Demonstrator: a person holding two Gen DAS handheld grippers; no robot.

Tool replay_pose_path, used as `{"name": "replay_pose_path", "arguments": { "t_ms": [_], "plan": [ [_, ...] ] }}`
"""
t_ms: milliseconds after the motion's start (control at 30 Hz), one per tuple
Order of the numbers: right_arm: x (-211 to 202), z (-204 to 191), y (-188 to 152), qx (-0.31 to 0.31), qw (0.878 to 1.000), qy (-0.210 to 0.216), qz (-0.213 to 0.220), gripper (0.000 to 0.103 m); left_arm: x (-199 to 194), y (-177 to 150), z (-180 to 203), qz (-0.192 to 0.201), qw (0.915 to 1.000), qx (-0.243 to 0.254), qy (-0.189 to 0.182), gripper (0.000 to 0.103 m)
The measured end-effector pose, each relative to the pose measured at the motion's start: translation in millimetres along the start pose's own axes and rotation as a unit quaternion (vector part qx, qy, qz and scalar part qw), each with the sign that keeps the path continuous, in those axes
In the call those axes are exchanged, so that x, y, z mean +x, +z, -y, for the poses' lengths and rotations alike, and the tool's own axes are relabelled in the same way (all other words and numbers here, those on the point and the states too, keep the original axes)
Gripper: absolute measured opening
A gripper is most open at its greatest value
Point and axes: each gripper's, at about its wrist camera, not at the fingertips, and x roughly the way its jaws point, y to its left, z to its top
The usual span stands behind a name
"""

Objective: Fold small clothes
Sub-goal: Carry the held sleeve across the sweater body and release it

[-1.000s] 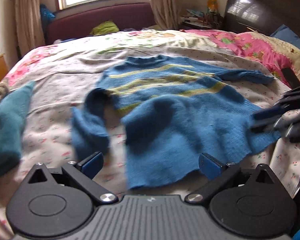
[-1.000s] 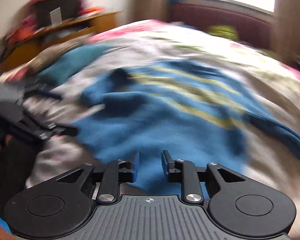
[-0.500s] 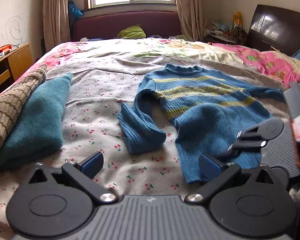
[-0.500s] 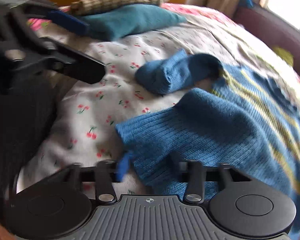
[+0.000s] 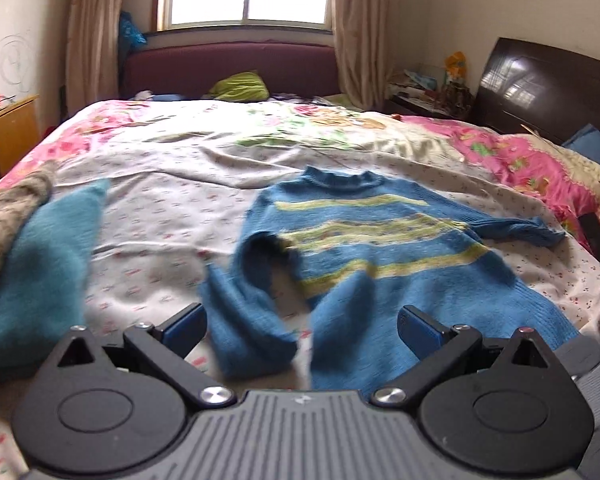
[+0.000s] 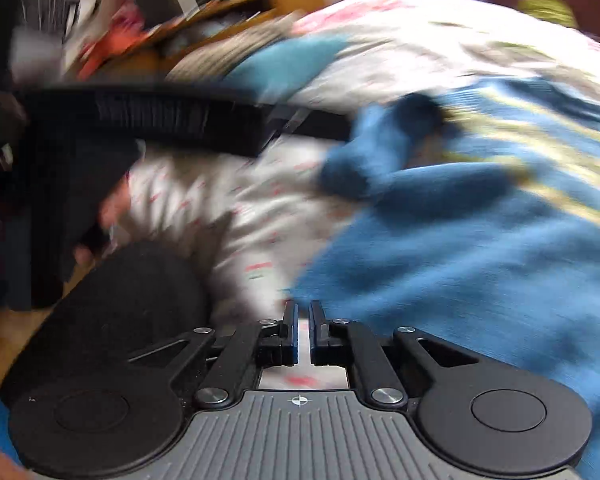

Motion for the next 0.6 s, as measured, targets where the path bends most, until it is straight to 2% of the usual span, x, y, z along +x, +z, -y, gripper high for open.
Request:
{"name": "replay_pose_path", "arguments": {
  "t_ms": [33,100,167,267,400,500,600],
  "plan": [
    [-16,15,-2,0.028,0.999,-0.017,0.015,0.009,5,1,8,0.001,1.0000,0.007,-0.006,0.103],
    [-47,52,-9,0.094,0.992,-0.066,0.051,0.016,18,4,26,0.000,0.9996,0.020,-0.019,0.103],
    [-70,102,-16,0.176,0.974,-0.111,0.089,0.034,36,6,45,-0.006,0.9989,0.032,-0.034,0.103],
    [-92,178,-27,0.297,0.928,-0.163,0.153,0.052,69,6,79,-0.022,0.9970,0.052,-0.053,0.103],
    [-98,260,-25,0.400,0.871,-0.201,0.202,0.054,111,2,119,-0.042,0.9946,0.061,-0.072,0.103],
    [-94,309,-19,0.470,0.830,-0.180,0.239,0.054,131,3,142,-0.042,0.9936,0.069,-0.079,0.103],
    [-85,344,-13,0.524,0.795,-0.176,0.251,0.054,141,4,156,-0.039,0.9916,0.092,-0.083,0.103]
  ]
}}
